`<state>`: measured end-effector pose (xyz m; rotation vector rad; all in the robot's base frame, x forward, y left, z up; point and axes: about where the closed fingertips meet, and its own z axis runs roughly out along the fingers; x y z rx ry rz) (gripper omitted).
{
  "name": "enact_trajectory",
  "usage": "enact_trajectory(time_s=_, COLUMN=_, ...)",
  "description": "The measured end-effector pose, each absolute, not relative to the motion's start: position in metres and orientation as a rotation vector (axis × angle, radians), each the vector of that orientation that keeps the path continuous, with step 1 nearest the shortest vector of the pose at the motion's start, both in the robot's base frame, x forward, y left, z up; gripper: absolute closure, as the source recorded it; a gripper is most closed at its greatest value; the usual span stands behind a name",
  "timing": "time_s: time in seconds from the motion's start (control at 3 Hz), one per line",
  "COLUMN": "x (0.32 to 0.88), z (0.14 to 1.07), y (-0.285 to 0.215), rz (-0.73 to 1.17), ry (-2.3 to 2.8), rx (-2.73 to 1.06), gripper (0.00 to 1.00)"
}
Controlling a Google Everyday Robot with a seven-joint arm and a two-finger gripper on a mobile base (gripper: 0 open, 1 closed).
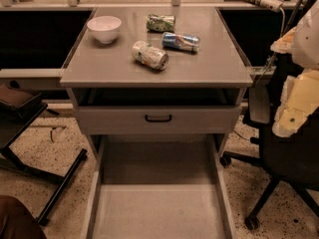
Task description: Place 7up can into middle drawer
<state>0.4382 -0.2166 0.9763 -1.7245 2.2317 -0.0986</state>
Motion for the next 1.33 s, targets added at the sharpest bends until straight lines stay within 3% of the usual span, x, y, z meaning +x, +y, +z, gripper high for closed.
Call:
enact_trajectory(time_s=0.67, x=0.441, z=0.971, y=-0.204, rz=-0.095, ry=2.195, rx=-1.736, gripper=0.00)
enact_trajectory(time_s=1.0, x=0.452, z=0.960, y=-0.158, rz=-0.034, ry=2.110, rx=-1.770, gripper=0.00)
enact_trajectory(time_s=1.33, x=0.476, z=0.957, y=-0.075, rz=0.055, ry=1.952, rx=-1.817, gripper=0.00)
